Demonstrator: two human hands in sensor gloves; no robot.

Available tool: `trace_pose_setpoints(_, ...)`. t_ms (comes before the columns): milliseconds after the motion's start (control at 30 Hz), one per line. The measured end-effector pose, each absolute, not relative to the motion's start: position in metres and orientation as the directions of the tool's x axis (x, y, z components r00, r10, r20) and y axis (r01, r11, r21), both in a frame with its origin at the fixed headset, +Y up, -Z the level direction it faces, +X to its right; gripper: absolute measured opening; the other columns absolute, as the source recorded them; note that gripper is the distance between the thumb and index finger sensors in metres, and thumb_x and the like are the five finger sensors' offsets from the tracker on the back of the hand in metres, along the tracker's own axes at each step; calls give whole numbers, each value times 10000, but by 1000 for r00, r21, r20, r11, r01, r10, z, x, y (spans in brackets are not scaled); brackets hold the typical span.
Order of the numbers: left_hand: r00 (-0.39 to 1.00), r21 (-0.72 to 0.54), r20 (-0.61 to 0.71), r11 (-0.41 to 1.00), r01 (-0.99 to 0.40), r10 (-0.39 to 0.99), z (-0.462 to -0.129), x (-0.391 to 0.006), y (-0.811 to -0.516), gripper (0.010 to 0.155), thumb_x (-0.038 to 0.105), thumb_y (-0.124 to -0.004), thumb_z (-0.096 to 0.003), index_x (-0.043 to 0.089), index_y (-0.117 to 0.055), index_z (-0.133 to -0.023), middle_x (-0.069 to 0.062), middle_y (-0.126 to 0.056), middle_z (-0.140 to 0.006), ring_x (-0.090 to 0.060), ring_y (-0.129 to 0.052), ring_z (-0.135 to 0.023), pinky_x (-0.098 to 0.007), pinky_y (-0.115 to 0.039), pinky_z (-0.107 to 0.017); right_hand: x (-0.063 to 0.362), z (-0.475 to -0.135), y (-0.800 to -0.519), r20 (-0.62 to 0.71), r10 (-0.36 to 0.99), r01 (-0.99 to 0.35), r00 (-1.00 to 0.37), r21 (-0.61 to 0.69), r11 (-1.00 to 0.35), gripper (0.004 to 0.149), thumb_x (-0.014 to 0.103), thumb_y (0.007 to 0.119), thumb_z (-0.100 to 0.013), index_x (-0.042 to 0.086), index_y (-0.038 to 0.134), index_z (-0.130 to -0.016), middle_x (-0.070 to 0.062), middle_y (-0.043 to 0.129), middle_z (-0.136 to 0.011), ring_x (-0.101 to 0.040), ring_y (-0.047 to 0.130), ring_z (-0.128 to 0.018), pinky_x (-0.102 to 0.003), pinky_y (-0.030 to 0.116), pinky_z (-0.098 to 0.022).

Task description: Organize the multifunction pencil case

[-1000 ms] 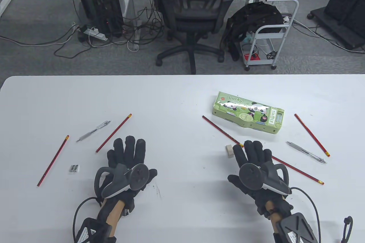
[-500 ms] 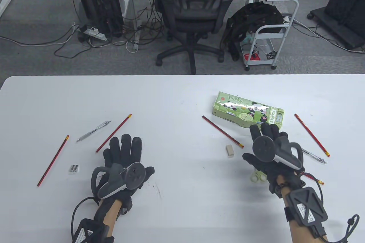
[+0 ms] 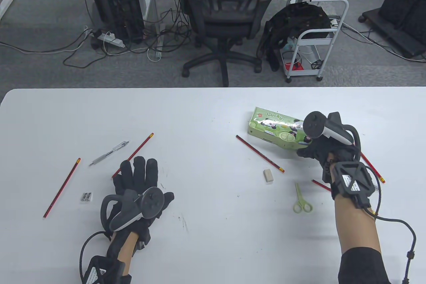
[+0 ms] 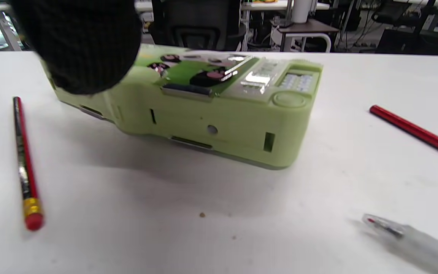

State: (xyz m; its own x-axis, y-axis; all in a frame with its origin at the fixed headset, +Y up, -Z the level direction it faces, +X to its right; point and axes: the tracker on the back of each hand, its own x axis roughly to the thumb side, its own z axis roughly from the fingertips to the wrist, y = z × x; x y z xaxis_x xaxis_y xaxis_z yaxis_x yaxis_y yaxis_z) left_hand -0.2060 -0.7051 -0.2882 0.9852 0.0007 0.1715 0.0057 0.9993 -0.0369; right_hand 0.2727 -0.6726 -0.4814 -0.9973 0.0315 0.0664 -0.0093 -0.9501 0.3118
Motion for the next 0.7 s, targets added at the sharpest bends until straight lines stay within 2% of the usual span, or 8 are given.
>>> trace_pose_setpoints(200, 988, -48, 154, 999, 6, 1, -290, -210, -707, 985, 624, -567, -554, 86, 38, -1113, -349, -65, -1216, -719, -159, -1041, -835, -326, -655, 277, -511, -698, 39, 0, 16, -999, 407, -913, 1198, 518, 837, -403, -55, 21, -1069, -395, 116, -1085, -663, 137, -974, -751, 246, -683)
trace_pose_setpoints(433, 989, -62, 149, 998, 20, -10, -291, -210, -708, 984, 624, -568, -553, 88, 38, -1113, -349, -68, -1216, -718, -159, -1042, -835, -327, -655, 285, -525, -717, 56, -10, 35, -998, 462, -886, 1236, 520, 841, -416, -69, -49, -1038, -395, 68, -1071, -667, 118, -972, -756, 231, -679)
trace_pose_setpoints(567, 988, -66, 153, 998, 24, -13, -291, -209, -708, 984, 623, -568, -554, 87, 39, -1113, -348, -68, -1217, -717, -157, -1043, -834, -325, -657, 285, -528, -720, 87, -70, 101, -994, 428, -898, 1238, 542, 853, -392, -40, -12, -1060, -369, 130, -1092, -662, 206, -986, -752, 267, -690)
trace_pose_setpoints(700, 988, -66, 156, 997, 27, -16, -291, -208, -707, 985, 623, -569, -553, 88, 40, -1113, -347, -68, -1217, -717, -157, -1043, -834, -325, -657, 287, -525, -717, 142, -92, 130, -986, 291, -948, 1228, 596, 898, -331, -14, 172, -1111, -340, 314, -1114, -603, 427, -999, -717, 387, -713)
